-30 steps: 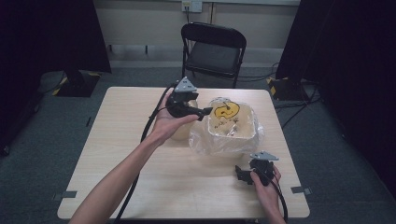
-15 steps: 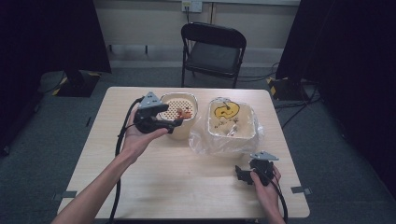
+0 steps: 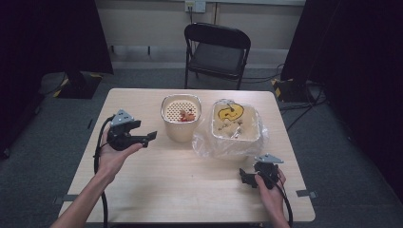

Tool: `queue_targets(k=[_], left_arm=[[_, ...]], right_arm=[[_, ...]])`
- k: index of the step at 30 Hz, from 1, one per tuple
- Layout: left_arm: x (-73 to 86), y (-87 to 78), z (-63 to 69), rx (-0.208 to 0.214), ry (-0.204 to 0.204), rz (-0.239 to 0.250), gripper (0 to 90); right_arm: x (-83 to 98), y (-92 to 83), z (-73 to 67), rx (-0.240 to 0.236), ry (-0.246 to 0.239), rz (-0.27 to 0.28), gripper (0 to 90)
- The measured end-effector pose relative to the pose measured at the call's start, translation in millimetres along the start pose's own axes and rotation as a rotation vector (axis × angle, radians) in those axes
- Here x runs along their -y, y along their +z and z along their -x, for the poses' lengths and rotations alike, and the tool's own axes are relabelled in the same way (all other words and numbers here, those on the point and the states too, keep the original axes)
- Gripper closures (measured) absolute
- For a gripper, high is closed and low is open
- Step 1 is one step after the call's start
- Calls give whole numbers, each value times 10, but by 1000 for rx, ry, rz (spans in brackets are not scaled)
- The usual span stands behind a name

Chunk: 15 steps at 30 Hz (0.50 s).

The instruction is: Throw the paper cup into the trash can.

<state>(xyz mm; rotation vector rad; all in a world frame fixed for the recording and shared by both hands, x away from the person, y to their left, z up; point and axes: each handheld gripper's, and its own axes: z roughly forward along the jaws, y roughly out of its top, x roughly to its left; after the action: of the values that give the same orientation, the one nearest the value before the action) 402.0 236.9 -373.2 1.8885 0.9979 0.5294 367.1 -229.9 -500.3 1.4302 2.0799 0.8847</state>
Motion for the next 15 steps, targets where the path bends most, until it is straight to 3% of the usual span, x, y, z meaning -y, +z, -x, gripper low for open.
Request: queue_targets(k=[1,3,7,11,15], left_arm=[[0,0,0,0,0,0,222],[197,-26,-103,-30,-7,-53,222],[511,-50,-223,-91,-45,-102,222],[819,-97,-288,-108,-99,-133,222],[1117,-98,-301,-179,-89,-198,222]], right_arm=[[0,0,0,0,0,0,83],[0,0,0,0,0,0,82],[0,0,0,0,0,0,83],[0,0,0,0,0,0,83],[0,0,0,0,0,0,82]])
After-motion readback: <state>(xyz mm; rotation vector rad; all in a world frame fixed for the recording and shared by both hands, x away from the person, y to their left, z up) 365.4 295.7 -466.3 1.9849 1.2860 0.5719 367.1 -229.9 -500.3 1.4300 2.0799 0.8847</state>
